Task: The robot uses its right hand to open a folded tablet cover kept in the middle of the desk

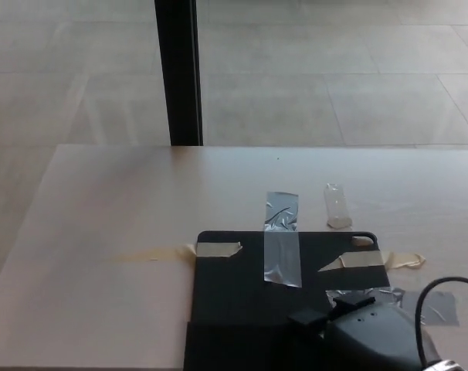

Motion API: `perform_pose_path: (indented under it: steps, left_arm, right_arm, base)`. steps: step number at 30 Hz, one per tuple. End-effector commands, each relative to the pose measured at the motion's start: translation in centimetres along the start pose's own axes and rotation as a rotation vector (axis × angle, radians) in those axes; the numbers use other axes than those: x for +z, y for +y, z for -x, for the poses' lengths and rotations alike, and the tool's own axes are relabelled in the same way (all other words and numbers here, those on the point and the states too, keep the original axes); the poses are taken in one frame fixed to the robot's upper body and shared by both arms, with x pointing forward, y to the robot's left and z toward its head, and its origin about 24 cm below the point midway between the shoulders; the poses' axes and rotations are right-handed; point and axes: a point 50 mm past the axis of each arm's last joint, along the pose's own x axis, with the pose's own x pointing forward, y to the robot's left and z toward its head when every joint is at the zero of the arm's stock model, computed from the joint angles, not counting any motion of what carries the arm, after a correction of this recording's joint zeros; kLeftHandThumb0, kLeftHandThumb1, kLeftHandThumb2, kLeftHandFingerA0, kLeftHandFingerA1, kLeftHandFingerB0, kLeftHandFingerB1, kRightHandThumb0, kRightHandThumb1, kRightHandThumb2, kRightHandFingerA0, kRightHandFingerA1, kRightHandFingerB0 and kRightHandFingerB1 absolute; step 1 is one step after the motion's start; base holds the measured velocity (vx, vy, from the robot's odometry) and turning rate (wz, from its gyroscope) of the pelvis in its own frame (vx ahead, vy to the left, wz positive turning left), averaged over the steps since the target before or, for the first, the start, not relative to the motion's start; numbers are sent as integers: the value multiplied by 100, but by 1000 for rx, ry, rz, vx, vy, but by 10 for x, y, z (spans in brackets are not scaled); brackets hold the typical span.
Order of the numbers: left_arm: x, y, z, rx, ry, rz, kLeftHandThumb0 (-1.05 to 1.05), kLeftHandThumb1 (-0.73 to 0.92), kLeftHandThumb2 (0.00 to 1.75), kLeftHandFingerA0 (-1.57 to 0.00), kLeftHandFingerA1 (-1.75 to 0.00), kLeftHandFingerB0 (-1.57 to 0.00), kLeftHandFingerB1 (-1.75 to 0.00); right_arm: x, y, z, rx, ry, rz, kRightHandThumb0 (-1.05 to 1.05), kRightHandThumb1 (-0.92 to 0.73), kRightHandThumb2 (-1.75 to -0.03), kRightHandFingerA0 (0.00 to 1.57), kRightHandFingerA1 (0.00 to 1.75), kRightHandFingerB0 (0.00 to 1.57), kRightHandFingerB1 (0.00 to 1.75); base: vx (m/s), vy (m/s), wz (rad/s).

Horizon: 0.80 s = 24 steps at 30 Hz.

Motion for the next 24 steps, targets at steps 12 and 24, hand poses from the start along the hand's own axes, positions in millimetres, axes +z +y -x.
perform_pose_path:
  steps: [12,24]
  left_arm:
    - [18,7,1,-2,-30,5,-75,78,64,-63,-80,-38,-61]
    - [20,5,0,-3,-37,12,-76,77,63,-67,-81,-40,-61]
  right_arm:
    - [-12,54,50,324,126,-268,-101,-92,-78,52,77,25,35]
    - [-30,60,52,239,185,-506,-101,-92,-79,61,95,31,40]
  base:
    - [0,0,0]
    - [0,0,0]
